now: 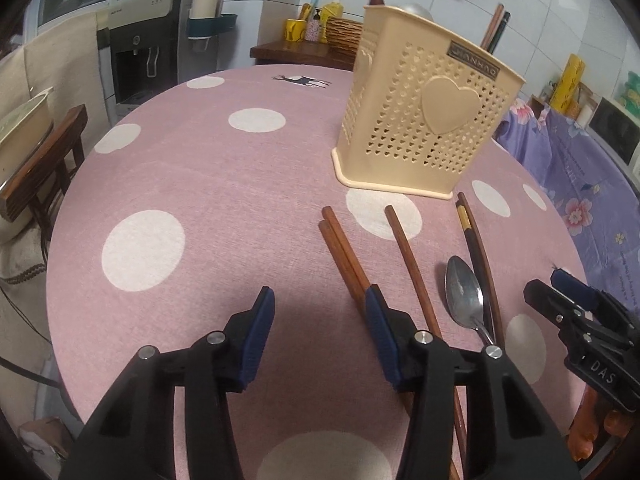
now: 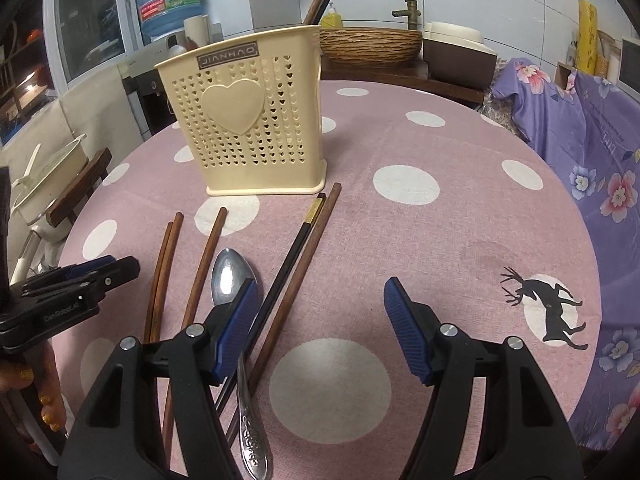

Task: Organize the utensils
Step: 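Move both tools back toward the remaining chopsticks and spoon, then close the left tool on a wooden chopstick while the right tool grips the metal spoon, then lift the chopstick and spoon and carry both over the cream holder, then lower both utensils into the holder and open both tools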

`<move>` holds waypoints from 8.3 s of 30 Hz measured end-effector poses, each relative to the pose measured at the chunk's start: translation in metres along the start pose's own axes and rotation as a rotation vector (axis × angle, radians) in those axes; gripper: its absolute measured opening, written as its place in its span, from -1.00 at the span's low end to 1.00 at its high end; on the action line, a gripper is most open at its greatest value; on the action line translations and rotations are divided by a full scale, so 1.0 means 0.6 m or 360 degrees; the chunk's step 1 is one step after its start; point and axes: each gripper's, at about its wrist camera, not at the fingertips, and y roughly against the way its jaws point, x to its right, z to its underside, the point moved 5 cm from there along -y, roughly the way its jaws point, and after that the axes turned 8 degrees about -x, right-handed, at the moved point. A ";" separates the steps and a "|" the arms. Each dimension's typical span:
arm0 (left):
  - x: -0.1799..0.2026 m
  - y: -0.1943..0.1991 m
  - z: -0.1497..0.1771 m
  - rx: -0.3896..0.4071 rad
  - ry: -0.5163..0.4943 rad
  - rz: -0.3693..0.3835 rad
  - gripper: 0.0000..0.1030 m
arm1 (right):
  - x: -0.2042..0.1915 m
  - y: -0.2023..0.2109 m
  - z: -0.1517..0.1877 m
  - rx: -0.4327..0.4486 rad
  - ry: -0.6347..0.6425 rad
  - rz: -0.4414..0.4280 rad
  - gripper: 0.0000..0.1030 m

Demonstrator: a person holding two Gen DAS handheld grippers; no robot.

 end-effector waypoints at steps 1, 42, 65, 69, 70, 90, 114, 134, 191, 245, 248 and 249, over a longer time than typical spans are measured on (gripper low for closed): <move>0.004 -0.003 -0.001 -0.0004 -0.0016 -0.0012 -0.08 | 0.000 -0.001 0.001 -0.0003 -0.0004 -0.0002 0.28; -0.043 0.018 0.004 0.0046 0.0061 -0.0197 -0.05 | 0.010 0.001 -0.005 -0.0010 -0.0054 -0.0009 0.28; -0.012 -0.025 -0.015 -0.0025 -0.0003 -0.0197 -0.18 | -0.112 -0.058 -0.022 -0.0147 0.0724 -0.0175 0.08; -0.012 -0.025 -0.013 -0.0026 -0.0006 -0.0195 -0.18 | -0.112 -0.078 -0.019 -0.0207 0.0760 -0.0177 0.00; -0.012 -0.024 -0.012 -0.0028 -0.0005 -0.0192 -0.18 | -0.113 -0.083 -0.017 -0.0219 0.0769 -0.0168 0.00; -0.009 -0.033 -0.023 -0.0077 -0.0020 -0.0226 -0.18 | -0.124 -0.100 -0.029 -0.0392 0.0580 -0.0208 -0.27; 0.003 -0.047 -0.043 -0.0103 -0.0028 -0.0286 -0.76 | -0.121 -0.097 -0.026 -0.0377 0.0490 -0.0159 -0.27; 0.000 -0.023 -0.071 0.0009 0.0075 -0.0137 -0.81 | -0.092 -0.057 -0.043 -0.0213 0.0323 -0.0274 -0.27; 0.004 0.240 -0.159 0.0677 0.0016 -0.0016 -0.84 | -0.020 0.118 -0.104 0.0209 0.0084 -0.0375 -0.28; 0.091 0.143 -0.328 0.0599 -0.0032 0.0090 -0.84 | -0.044 0.041 -0.316 0.0549 0.0057 -0.0021 -0.28; 0.094 0.146 -0.324 0.0620 -0.0053 0.0063 -0.84 | -0.044 0.035 -0.303 0.0540 0.0074 -0.0009 -0.28; 0.095 0.148 -0.324 0.0621 -0.0057 0.0061 -0.84 | -0.044 0.033 -0.299 0.0535 0.0074 -0.0013 -0.28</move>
